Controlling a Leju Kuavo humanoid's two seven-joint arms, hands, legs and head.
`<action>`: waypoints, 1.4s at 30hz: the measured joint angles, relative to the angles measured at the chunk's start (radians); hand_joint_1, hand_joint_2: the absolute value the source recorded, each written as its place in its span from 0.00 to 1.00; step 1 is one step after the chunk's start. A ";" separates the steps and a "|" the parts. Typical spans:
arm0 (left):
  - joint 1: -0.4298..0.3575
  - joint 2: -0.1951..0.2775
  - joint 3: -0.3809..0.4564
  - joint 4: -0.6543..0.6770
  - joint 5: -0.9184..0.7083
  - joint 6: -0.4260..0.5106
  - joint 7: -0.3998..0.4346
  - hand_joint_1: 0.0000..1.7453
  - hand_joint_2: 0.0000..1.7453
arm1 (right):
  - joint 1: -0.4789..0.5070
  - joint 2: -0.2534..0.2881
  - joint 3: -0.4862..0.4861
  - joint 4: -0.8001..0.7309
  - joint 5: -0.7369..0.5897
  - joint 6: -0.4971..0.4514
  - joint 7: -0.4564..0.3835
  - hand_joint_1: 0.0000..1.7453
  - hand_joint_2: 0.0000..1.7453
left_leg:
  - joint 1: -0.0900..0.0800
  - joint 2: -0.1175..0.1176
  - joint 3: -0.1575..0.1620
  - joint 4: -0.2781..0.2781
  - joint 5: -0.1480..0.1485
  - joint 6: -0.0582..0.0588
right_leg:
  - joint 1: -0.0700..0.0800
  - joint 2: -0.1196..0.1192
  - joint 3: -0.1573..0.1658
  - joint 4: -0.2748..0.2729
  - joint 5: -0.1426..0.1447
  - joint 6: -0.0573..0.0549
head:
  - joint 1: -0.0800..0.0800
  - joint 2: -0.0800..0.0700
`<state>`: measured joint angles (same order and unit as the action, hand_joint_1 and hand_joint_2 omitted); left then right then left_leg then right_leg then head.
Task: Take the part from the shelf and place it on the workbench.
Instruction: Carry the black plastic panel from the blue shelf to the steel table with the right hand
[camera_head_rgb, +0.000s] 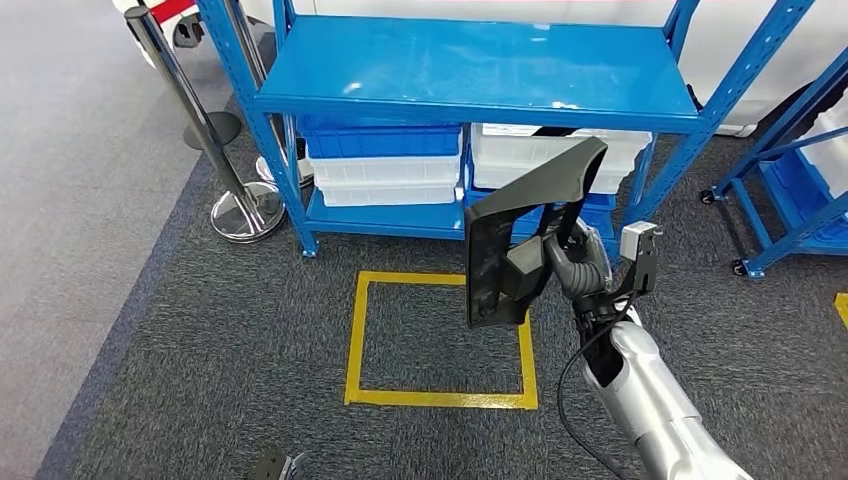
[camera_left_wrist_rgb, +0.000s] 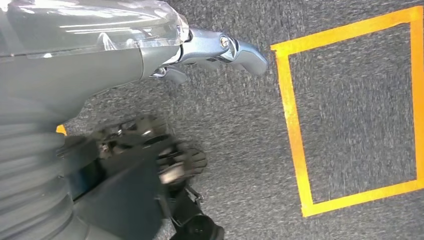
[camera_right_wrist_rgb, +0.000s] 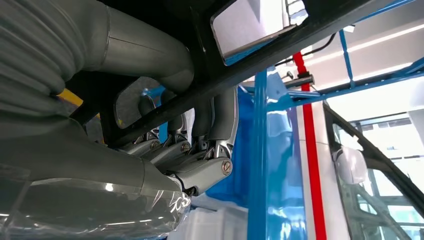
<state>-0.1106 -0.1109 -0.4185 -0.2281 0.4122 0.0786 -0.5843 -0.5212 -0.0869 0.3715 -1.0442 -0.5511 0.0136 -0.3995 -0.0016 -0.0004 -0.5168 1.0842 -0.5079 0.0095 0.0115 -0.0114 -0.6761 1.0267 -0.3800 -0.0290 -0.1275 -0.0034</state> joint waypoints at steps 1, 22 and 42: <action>0.000 0.001 0.000 0.000 -0.001 0.000 -0.002 0.00 1.00 | 0.012 -0.002 -0.005 -0.010 0.003 0.001 -0.001 1.00 1.00 | -0.004 0.000 0.034 -0.053 -0.014 0.004 | -0.001 0.000 -0.003 -0.001 0.010 0.004 | 0.000 0.000; 0.024 0.002 0.000 0.002 -0.003 -0.002 -0.015 0.00 1.00 | 0.166 -0.019 -0.021 -0.102 0.081 0.001 -0.013 1.00 1.00 | 0.019 0.008 -0.179 0.025 0.034 -0.048 | -0.035 0.006 0.115 -0.005 -0.102 0.008 | 0.000 0.000; 0.005 0.000 -0.005 0.003 -0.018 0.008 0.006 0.00 1.00 | 0.247 0.000 -0.151 -0.166 0.427 -0.221 -0.165 1.00 1.00 | 0.007 0.021 -0.017 -0.100 0.044 0.013 | -0.036 0.006 -0.038 0.232 -0.150 0.063 | 0.000 0.000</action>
<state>-0.1056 -0.1108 -0.4236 -0.2253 0.3946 0.0865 -0.5780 -0.2744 -0.0864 0.2208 -1.2100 -0.1239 -0.2070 -0.5646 0.0054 0.0205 -0.5333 0.9840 -0.4639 0.0223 -0.0243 -0.0053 -0.7145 1.2584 -0.5297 0.0336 -0.1278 -0.0034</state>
